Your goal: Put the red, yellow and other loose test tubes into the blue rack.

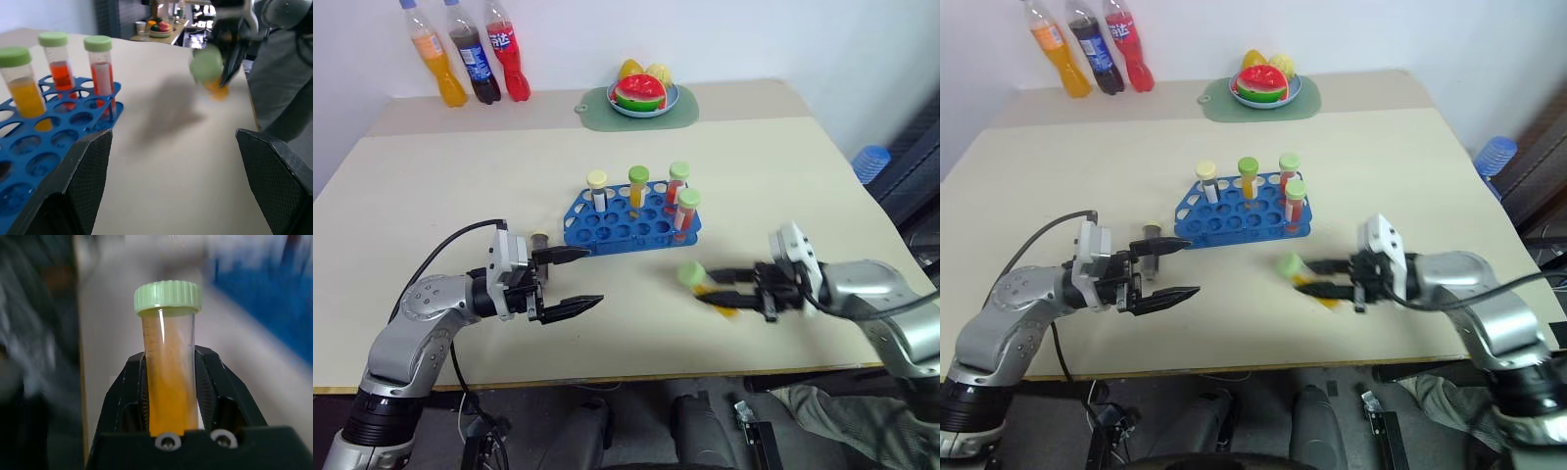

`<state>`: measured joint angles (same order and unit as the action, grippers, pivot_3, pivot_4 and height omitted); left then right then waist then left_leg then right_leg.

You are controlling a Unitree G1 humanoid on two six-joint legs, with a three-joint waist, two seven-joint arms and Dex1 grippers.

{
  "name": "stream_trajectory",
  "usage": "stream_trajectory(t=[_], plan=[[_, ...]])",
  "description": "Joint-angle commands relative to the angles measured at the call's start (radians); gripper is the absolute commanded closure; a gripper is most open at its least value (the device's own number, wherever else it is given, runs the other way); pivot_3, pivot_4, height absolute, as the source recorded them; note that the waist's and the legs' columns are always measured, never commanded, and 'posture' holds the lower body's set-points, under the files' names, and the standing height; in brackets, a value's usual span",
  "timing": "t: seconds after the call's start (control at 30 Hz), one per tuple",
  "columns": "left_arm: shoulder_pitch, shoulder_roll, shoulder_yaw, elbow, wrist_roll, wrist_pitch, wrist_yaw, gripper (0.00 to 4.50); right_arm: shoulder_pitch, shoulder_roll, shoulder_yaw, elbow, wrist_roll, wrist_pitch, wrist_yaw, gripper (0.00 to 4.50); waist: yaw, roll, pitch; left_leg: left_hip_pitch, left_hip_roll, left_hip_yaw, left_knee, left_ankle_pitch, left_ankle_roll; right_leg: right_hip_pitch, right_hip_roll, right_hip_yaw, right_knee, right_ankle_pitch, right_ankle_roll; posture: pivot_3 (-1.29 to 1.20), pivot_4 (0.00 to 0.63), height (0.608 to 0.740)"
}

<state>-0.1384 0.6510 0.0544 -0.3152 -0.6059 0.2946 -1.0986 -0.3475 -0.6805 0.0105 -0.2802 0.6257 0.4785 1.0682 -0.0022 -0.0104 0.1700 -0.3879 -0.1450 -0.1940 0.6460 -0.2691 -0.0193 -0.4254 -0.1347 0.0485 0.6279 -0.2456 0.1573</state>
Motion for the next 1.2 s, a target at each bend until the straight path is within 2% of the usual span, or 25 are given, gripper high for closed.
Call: stream_trajectory(t=[0.03, 0.23, 0.33, 0.63, 0.83, 0.97, 1.1, 1.13, 1.2], plan=[[0.011, 0.002, 0.034, -0.024, -0.017, -0.009, 0.007, 0.31, -0.073, 0.180, 0.017, 0.067, -0.064, -0.115, -0.155, 3.65, 0.001, -0.001, 0.000, 0.000, 0.000, 0.000, 0.000, 0.000, -0.001, 0.000, 0.001, 0.000, 0.000, 0.000, 0.000, 0.00, 0.150, 0.740], [0.087, 0.002, 0.075, -0.076, -0.024, -0.006, 0.046, 0.31, -0.144, 0.479, 0.064, 0.337, -0.277, -0.453, -0.340, 3.65, -0.004, 0.000, 0.000, 0.000, 0.001, 0.000, -0.001, 0.002, -0.007, -0.002, 0.001, 0.000, 0.001, 0.000, -0.001, 0.00, 0.150, 0.740], [0.116, -0.001, 0.094, -0.101, -0.033, -0.001, 0.070, 0.31, -0.168, 0.550, 0.075, 0.460, -0.359, -0.584, -0.404, 3.65, -0.009, 0.000, 0.000, 0.000, 0.001, 0.000, -0.001, 0.002, -0.008, -0.003, 0.001, 0.000, 0.002, 0.000, -0.001, 0.00, 0.150, 0.740], [0.163, 0.005, 0.134, -0.152, -0.053, 0.013, 0.119, 0.31, -0.228, 0.617, 0.067, 0.741, -0.465, -0.821, -0.489, 3.65, -0.016, 0.001, 0.000, 0.001, 0.001, 0.001, -0.002, 0.003, -0.009, -0.004, 0.002, 0.000, 0.003, 0.001, -0.002, 0.00, 0.150, 0.740], [0.175, 0.011, 0.151, -0.172, -0.060, 0.027, 0.138, 0.31, -0.246, 0.654, 0.084, 0.841, -0.503, -0.889, -0.508, 3.65, -0.017, 0.001, -0.001, 0.005, 0.002, 0.001, -0.003, 0.003, -0.009, -0.001, 0.003, 0.001, 0.003, 0.001, -0.002, 0.00, 0.150, 0.740], [0.189, 0.006, 0.158, -0.187, -0.060, 0.034, 0.163, 0.31, -0.265, 0.668, 0.074, 0.915, -0.520, -0.927, -0.536, 3.65, -0.017, 0.000, -0.001, 0.014, 0.002, 0.004, -0.010, 0.002, -0.008, 0.003, 0.002, 0.002, 0.003, 0.001, -0.003, 0.00, 0.150, 0.740], [0.202, -0.004, 0.171, -0.201, -0.074, 0.042, 0.192, 0.31, -0.266, 0.671, 0.068, 0.937, -0.489, -0.933, -0.498, 3.65, -0.020, 0.001, -0.001, 0.016, 0.005, 0.005, -0.015, 0.002, -0.008, 0.001, 0.004, 0.003, 0.003, 0.001, -0.005, 0.00, 0.150, 0.740], [0.200, -0.015, 0.179, -0.206, -0.084, 0.048, 0.213, 0.31, -0.261, 0.666, 0.070, 0.932, -0.486, -0.936, -0.484, 2.59, -0.019, 0.001, -0.001, 0.016, 0.006, 0.005, -0.016, 0.002, -0.008, 0.001, 0.005, 0.003, 0.003, 0.002, -0.005, 0.00, 0.150, 0.740], [0.194, -0.036, 0.193, -0.215, -0.104, 0.058, 0.256, 0.31, -0.252, 0.656, 0.075, 0.919, -0.491, -0.948, -0.469, 1.74, -0.018, 0.001, -0.001, 0.015, 0.007, 0.005, -0.016, 0.003, -0.009, 0.001, 0.006, 0.003, 0.002, 0.002, -0.006, 0.00, 0.150, 0.740]])
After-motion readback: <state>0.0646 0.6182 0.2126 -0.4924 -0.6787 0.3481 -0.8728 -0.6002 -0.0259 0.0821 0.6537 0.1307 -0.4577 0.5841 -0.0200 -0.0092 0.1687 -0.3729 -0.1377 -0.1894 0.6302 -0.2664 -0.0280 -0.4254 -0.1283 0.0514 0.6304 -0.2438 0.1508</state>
